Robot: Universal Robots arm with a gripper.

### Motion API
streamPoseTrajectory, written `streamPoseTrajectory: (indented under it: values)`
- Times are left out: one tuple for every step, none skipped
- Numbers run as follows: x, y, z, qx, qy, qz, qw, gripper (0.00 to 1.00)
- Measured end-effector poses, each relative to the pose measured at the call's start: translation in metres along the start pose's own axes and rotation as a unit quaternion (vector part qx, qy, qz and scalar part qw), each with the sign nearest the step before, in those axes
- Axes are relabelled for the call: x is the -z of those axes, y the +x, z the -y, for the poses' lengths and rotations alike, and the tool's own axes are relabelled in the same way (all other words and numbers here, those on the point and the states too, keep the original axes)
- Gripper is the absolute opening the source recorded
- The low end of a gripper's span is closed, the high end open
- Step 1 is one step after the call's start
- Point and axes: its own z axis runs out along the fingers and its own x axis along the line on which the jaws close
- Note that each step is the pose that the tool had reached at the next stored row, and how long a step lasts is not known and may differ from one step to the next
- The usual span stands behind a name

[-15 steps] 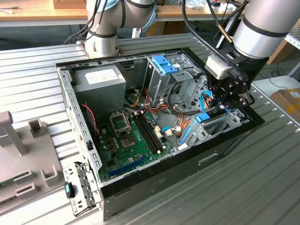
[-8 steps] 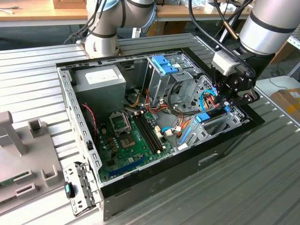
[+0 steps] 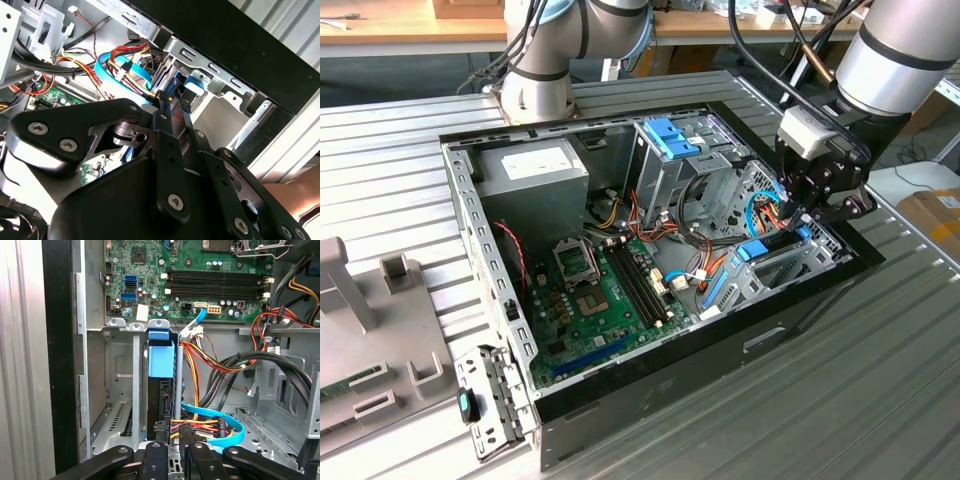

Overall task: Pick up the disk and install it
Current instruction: 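Insert the first disk wire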

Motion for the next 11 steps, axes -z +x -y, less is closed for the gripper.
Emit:
streamPoseTrajectory:
  values:
    - [-0.0011, 0.0, -0.0001, 0.0, 0.0, -0.0002, 1.0, 0.24]
    - [-0.0026, 0.0, -0.0003, -0.001, -0.0002, -0.0004, 1.0, 0.24]
    - [-0.0027, -0.0004, -0.0003, -0.001, -0.0004, -0.0003, 1.0, 0.24]
    - [-0.0032, -0.0005, -0.0003, -0.001, -0.0005, -0.0002, 1.0, 0.24]
    - [-0.0049, -0.0004, -0.0006, -0.001, -0.0007, -0.0003, 1.0, 0.24]
    - [-0.0059, -0.0005, -0.0006, -0.001, -0.001, -0.0005, 1.0, 0.24]
    - [-0.0073, -0.0005, -0.0007, -0.001, -0.0012, -0.0004, 1.0, 0.24]
    - [-0.0079, -0.0005, -0.0008, -0.001, -0.0013, -0.0003, 1.0, 0.24]
    - [-0.008, -0.0004, -0.0008, -0.001, -0.0014, -0.0004, 1.0, 0.24]
    - [-0.0081, -0.0004, -0.0008, -0.001, -0.0014, -0.0004, 1.0, 0.24]
    - [-0.0081, -0.0004, -0.0008, -0.001, -0.0014, -0.0004, 1.0, 0.24]
